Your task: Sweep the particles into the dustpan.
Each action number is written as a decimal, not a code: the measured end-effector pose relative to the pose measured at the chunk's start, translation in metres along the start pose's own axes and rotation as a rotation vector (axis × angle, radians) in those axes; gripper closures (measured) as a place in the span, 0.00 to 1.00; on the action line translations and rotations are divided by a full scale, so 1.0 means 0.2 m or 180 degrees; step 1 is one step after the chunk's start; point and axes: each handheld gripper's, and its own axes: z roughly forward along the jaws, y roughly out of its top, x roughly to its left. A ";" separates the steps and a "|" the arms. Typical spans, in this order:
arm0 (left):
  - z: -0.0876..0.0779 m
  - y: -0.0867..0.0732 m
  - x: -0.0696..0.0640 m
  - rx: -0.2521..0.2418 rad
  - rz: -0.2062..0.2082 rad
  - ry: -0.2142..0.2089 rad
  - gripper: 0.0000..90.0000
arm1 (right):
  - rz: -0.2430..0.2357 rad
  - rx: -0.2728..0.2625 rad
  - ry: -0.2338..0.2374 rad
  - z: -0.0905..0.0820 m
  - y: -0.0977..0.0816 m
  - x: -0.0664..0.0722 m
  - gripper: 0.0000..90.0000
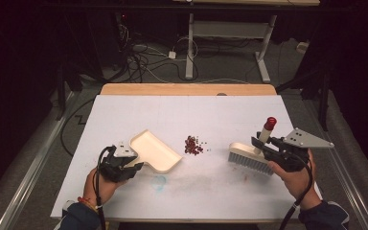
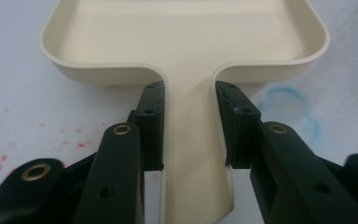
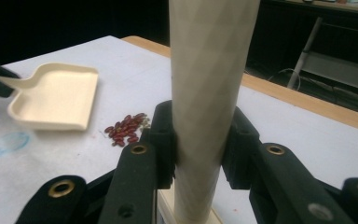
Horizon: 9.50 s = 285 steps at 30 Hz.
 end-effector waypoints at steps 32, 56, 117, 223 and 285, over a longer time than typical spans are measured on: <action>0.07 -0.07 -0.09 0.0130 0.0048 -0.0173 0.71 | 0.0088 0.0139 -0.0394 0.60 0.26 -0.18 0.78; 0.11 -0.04 -0.12 0.0123 0.0119 -0.0205 0.71 | 0.0135 0.0111 -0.0449 0.86 0.26 0.02 0.78; 0.32 0.13 -0.29 0.0099 0.0047 -0.0126 0.71 | -0.0008 0.0116 0.0262 0.64 0.18 0.66 0.77; 0.23 0.03 -0.23 0.0251 0.0208 -0.0397 0.70 | -0.0250 0.0051 0.0468 0.62 0.18 0.57 0.78; 0.21 0.03 -0.19 0.0278 0.0218 -0.0402 0.70 | -0.0299 -0.0137 0.0473 0.61 0.23 0.59 0.78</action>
